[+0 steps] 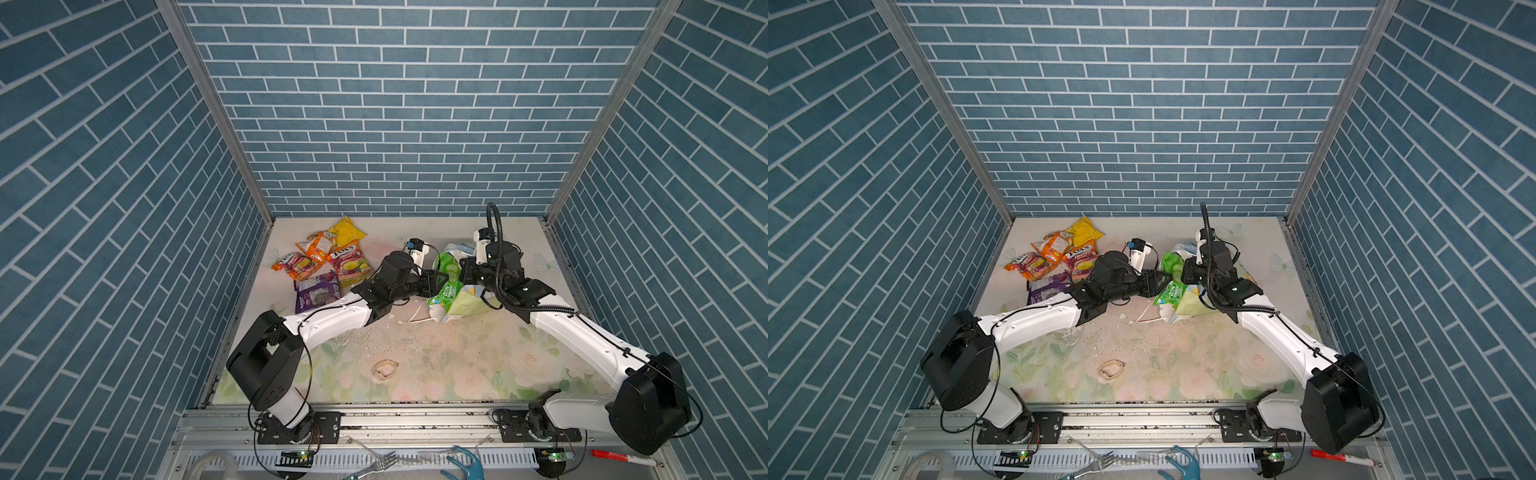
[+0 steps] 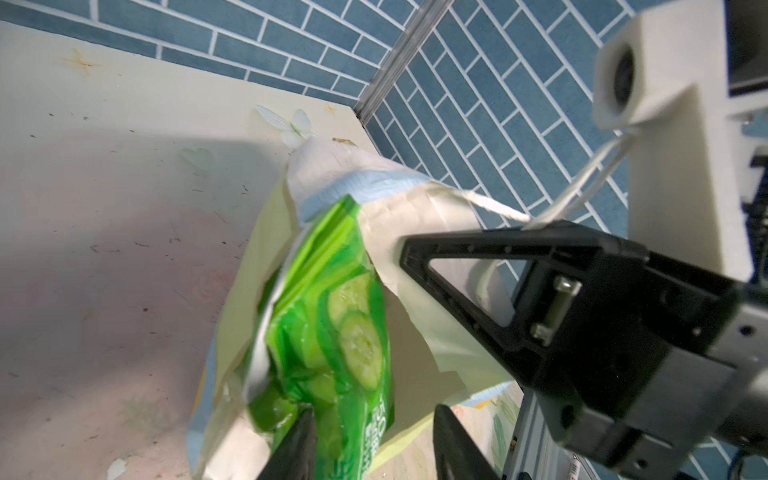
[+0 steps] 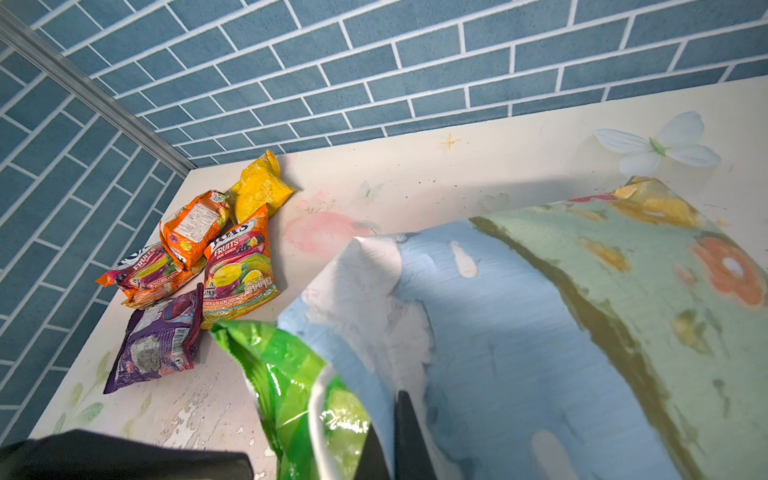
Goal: Take the snacks out of the paper bag
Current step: 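Pull the green Lay's bag fully clear of the paper bag with the left gripper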
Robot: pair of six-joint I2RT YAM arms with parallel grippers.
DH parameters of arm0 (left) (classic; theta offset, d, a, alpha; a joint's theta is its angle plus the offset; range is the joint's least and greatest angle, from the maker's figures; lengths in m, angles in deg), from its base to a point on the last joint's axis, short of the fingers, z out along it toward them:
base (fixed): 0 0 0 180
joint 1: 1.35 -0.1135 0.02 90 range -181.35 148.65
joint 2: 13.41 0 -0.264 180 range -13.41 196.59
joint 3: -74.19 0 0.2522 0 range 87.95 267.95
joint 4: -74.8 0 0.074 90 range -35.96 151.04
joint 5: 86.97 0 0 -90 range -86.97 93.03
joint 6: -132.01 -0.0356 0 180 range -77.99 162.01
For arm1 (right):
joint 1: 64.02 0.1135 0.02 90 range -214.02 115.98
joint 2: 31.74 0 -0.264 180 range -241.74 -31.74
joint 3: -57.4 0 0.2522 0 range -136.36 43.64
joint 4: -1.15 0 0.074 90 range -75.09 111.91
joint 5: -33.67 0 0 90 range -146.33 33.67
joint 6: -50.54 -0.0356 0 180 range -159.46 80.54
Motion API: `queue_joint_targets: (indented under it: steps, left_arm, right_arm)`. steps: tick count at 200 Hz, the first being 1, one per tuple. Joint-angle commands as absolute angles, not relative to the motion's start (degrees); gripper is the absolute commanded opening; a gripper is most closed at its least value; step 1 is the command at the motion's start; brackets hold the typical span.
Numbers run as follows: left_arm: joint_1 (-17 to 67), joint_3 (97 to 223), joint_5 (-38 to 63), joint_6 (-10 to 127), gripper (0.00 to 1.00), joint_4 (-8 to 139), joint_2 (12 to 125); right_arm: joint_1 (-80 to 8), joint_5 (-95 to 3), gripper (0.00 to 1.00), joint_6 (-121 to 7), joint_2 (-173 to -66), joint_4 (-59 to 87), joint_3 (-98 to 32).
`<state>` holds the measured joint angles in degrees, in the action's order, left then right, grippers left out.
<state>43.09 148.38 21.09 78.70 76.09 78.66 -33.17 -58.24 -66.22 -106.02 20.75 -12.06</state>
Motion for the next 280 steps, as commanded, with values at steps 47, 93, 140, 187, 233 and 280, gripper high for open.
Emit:
queue_joint_targets:
  steps: [47,93,140,187,233,280]
  left_arm:
    - [44.4,155.2,18.1,75.0,0.58,66.1,84.5]
    - [46.5,156.1,10.7,69.9,0.7,60.1,82.8]
    - [46.6,156.3,9.4,68.9,0.76,57.6,84.0]
    - [47.2,155.0,6.4,67.7,0.81,56.2,82.9]
    - [47.1,154.2,7.4,68.1,0.81,59.4,84.0]
    - [47.3,154.9,12.2,71.5,0.57,64.8,86.5]
  right_arm:
    - [-33.2,-57.6,0.0,-68.4,-105.9,20.2,-14.4]
    - [-33.2,-57.8,0.0,-68.4,-105.3,20.6,-14.3]
    - [-33.2,-58.0,0.0,-68.1,-105.1,21.1,-14.5]
    - [-33.2,-58.2,0.0,-68.0,-105.1,21.3,-14.4]
    - [-33.2,-58.0,0.0,-68.1,-105.4,20.7,-14.1]
    - [-33.2,-58.0,0.0,-68.2,-105.6,20.7,-14.1]
